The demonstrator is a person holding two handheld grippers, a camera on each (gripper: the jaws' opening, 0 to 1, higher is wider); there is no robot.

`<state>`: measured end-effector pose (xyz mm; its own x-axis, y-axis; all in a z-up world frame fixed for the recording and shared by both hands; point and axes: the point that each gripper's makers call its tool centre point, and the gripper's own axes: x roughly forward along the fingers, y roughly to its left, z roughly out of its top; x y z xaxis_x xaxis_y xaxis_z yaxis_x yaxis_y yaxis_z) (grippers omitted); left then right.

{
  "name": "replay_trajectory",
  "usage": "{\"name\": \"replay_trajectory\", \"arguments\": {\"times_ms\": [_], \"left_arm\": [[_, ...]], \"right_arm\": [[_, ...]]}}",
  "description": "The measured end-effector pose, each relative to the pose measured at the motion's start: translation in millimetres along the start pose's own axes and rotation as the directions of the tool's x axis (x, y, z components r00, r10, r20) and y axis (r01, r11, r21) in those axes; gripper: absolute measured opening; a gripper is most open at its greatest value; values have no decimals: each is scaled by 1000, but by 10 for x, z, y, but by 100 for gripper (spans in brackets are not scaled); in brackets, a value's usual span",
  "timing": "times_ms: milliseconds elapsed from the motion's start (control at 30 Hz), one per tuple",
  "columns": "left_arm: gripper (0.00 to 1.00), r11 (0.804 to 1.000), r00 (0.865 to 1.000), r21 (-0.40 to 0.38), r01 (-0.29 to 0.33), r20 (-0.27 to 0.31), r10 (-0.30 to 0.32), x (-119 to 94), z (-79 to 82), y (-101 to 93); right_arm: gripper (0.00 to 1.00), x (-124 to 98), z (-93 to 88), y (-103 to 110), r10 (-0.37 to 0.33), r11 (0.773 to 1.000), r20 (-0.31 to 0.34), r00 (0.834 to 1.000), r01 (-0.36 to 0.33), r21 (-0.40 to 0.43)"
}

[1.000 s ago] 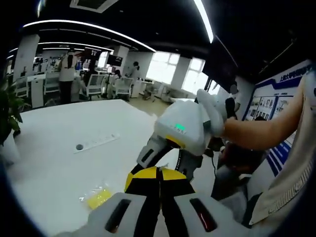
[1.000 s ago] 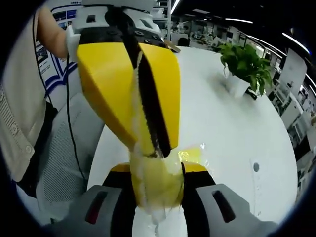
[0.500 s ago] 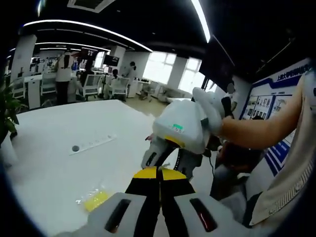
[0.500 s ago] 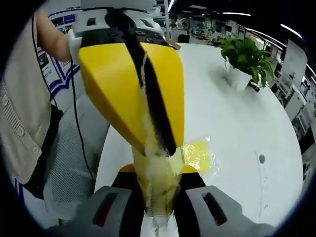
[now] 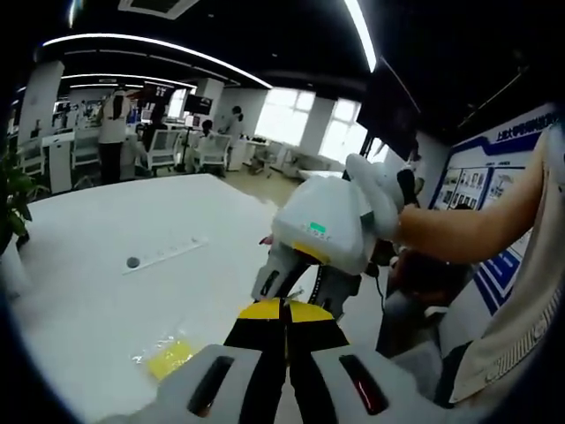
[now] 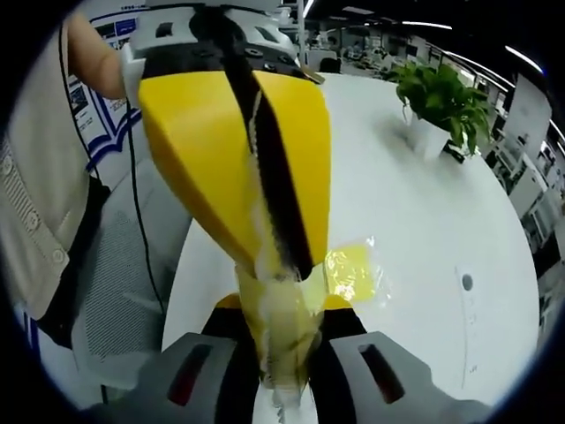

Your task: Compare the silicone blocks by pressing each to a similar depth, holding the contact briefly, and releasing to observe deformation and rebound differences across the visible hardness samples.

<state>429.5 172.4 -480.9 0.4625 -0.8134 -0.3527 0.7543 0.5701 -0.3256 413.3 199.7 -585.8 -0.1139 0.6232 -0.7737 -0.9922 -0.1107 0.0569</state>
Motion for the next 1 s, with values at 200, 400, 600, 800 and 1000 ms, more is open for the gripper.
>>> {"name": "replay_trajectory", "arguments": {"times_ms": [200,400,600,800,1000], "left_arm": [[0,1000,1000,-3,2,-2,-2,11,-3,-9],[0,999,1000,-35,18,-1,-18,27,-24,-15],[0,995,1000,-92,25,17,-24,34,-18,7],[0,994,999,-108,22,26,-19,53,-20,49],[0,991,1000,-130,12,28,-8,69,-53,89]], "right_arm": [[13,-3,-10,18,9,1000,3,1000,-9,4],[14,-2,-41,27,5,1000,-2,1000,-5,7],[17,-4,-40,-3,-15,1000,-3,1000,15,15],[20,0,-52,-89,-51,998,-5,999,51,-41],[23,47,-83,-76,-45,998,-5,999,44,-49]]}}
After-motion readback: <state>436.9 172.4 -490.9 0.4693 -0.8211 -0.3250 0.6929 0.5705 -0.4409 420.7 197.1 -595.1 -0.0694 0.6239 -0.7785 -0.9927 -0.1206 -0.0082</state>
